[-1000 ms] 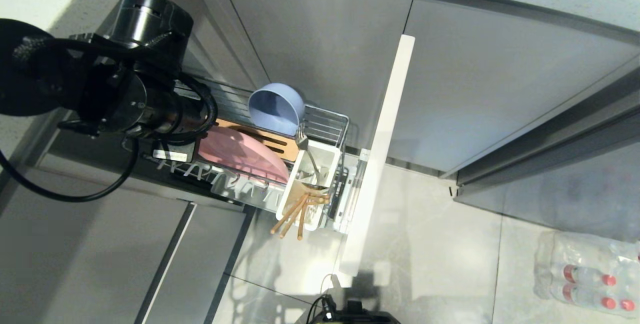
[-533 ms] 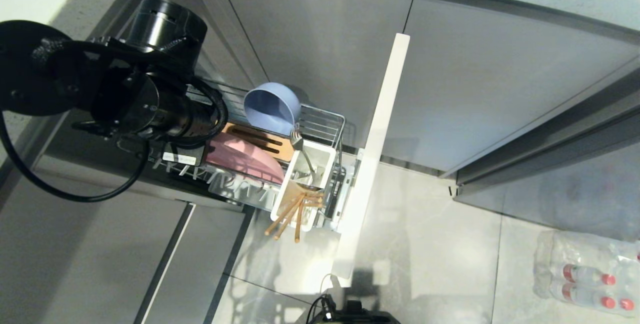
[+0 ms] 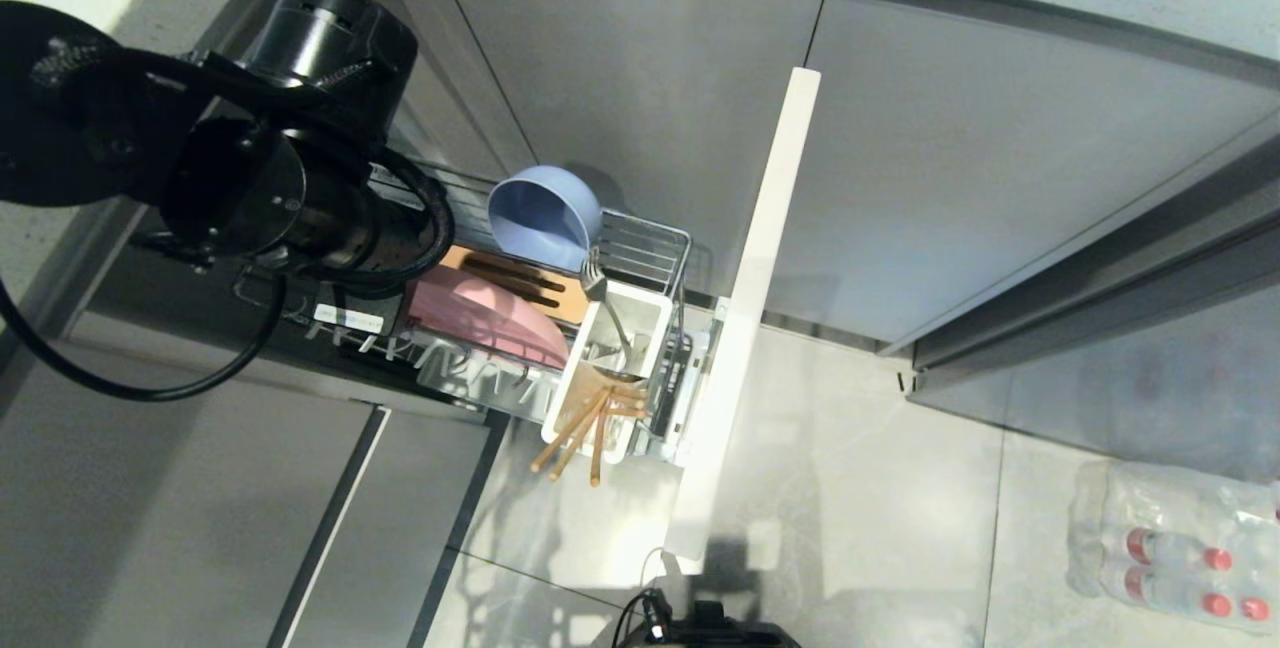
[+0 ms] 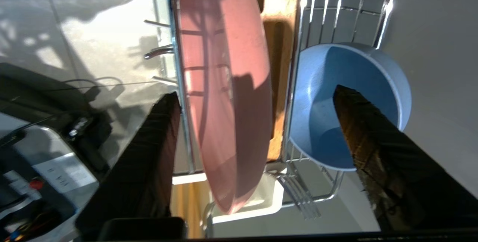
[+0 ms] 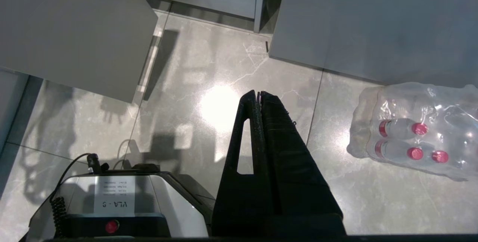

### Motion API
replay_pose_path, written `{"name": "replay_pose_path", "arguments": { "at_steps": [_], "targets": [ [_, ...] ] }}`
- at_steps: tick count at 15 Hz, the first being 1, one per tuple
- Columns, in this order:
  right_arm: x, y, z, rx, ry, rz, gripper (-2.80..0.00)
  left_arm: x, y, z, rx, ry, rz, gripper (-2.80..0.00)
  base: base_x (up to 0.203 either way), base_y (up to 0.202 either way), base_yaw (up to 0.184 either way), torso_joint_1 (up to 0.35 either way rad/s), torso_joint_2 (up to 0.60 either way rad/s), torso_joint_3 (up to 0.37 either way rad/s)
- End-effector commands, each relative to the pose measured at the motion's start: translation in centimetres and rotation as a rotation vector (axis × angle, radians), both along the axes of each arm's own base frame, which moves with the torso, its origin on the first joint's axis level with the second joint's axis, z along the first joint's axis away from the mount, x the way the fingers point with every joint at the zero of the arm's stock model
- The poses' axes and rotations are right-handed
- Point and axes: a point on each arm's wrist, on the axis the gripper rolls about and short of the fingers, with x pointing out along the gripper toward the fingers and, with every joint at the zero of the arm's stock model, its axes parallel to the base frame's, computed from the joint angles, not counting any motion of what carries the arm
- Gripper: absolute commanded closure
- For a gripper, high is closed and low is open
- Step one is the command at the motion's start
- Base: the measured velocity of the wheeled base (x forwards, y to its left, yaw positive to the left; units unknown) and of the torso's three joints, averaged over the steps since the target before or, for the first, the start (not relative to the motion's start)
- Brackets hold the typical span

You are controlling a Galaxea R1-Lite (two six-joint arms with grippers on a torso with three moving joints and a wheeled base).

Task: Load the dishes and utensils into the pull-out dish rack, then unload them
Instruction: Pick up the plate and place it in the cupboard, then take the plate out of the cupboard

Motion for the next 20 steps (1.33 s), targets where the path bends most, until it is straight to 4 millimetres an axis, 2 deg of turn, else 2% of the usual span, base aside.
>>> {"name": "replay_pose_path", "arguments": {
  "at_steps": [1, 11, 12, 16, 20],
  "targets": [
    [0.0, 0.0, 0.0, 0.0, 0.0, 0.0, 0.0, -0.5, -0.1, 0.5, -0.005, -0.001, -0.003, -2.8, 0.0, 0.0, 0.0, 0.0, 0.0, 0.0],
    [0.0, 0.0, 0.0, 0.001, 0.0, 0.0, 0.0, -3.4, -0.4, 4.0, -0.025, -0.093, -0.036, -2.8, 0.0, 0.0, 0.0, 0.0, 0.0, 0.0],
    [0.0, 0.0, 0.0, 0.0, 0.0, 0.0, 0.0, -3.9, -0.5, 4.6, -0.019, -0.117, -0.046, 0.0, 0.0, 0.0, 0.0, 0.0, 0.0, 0.0],
    [0.0, 0.0, 0.0, 0.0, 0.0, 0.0, 0.0, -4.9, -0.6, 6.0, 0.04, -0.158, -0.091, 0.0, 0.0, 0.0, 0.0, 0.0, 0.0, 0.0],
    [0.0, 0.0, 0.0, 0.0, 0.0, 0.0, 0.0, -6.9, -1.1, 7.4, 0.183, -0.171, -0.159, 0.0, 0.0, 0.0, 0.0, 0.0, 0.0, 0.0]
  ]
}}
